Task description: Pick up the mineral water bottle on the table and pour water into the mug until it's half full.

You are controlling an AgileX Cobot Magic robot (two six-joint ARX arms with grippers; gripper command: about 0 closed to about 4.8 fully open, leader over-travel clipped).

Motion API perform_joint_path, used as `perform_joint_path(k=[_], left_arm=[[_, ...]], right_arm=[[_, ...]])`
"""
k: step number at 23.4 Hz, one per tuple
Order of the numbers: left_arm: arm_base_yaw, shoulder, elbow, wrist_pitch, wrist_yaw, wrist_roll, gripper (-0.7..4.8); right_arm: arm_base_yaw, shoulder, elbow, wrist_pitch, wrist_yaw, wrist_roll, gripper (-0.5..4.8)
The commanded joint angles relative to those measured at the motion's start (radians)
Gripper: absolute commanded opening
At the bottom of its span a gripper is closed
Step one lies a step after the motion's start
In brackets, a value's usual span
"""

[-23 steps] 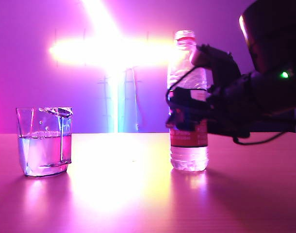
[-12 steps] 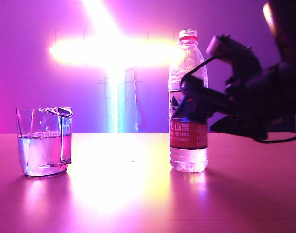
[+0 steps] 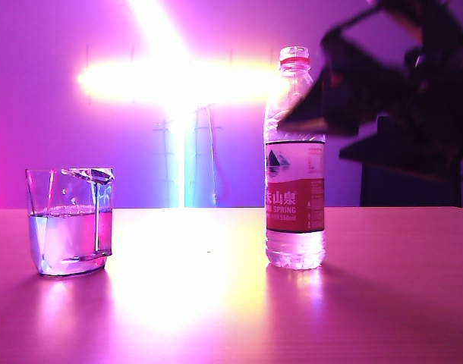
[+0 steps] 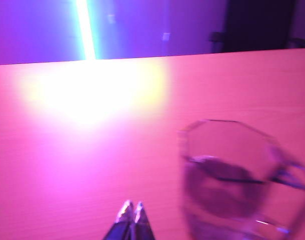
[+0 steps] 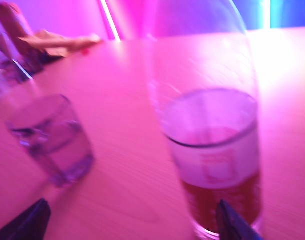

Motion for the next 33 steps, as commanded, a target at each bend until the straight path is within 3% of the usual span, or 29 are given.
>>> perform_joint_path(k=[1, 4, 6, 10, 20, 33], left_arm=[[0.080, 0.002, 0.004, 0.005, 0.005, -0.003, -0.02], [0.159, 0.002, 0.004, 0.005, 0.005, -0.003, -0.02], [0.214, 0.002, 0.004, 0.005, 0.005, -0.003, -0.02], [0.278, 0.002, 0.004, 0.005, -0.006, -0.003, -0.02], [0.278, 0.002, 0.004, 0.005, 0.002, -0.003, -0.02], [0.278, 0.002, 0.004, 0.005, 0.002, -0.003, -0.02]], right_arm=[[0.057, -0.113, 0.000, -0.074, 0.053, 0.006, 4.58], [0.098, -0.223, 0.000, -0.138, 0.053, 0.006, 2.89], [0.121, -0.294, 0.000, -0.183, 0.053, 0.006, 2.24], [0.148, -0.534, 0.000, -0.370, 0.054, 0.006, -0.08], [0.147, -0.814, 0.000, -0.661, 0.166, -0.006, -0.08], [0.148, -0.916, 0.000, -0.712, 0.164, -0.006, -0.08]])
